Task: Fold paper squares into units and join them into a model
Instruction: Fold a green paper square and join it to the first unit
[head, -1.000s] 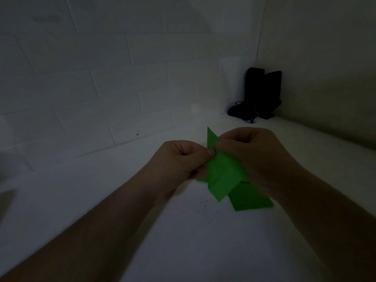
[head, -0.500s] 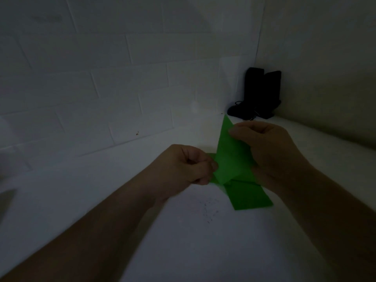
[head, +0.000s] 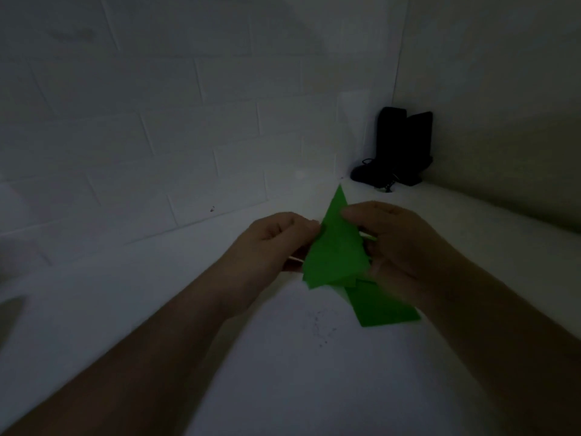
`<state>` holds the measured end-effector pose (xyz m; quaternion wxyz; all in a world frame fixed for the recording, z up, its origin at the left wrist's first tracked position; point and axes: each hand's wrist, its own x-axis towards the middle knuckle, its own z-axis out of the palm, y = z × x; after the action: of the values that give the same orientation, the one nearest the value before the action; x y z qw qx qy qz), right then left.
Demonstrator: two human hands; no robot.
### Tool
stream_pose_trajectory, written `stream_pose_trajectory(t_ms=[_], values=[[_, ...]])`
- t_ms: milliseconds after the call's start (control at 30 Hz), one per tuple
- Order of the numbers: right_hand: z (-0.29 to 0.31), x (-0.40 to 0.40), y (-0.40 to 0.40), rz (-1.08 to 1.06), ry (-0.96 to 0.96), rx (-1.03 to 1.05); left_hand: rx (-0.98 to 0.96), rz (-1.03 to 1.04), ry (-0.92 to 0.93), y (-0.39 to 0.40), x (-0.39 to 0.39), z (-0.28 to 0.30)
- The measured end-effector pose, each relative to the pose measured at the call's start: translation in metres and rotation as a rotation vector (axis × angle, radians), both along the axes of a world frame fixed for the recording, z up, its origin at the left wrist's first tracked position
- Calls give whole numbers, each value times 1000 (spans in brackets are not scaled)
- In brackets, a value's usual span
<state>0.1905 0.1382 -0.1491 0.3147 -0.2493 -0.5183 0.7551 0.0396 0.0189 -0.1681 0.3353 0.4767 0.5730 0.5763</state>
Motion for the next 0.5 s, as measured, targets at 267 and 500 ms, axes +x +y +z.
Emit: stream_pose_trajectory(t_ms=[267, 500], values=[[-4, -2, 1, 55, 8, 31, 29, 75, -55, 5, 8, -6], [-4, 0, -2, 2, -37, 214, 9, 96, -15, 3, 11, -4]])
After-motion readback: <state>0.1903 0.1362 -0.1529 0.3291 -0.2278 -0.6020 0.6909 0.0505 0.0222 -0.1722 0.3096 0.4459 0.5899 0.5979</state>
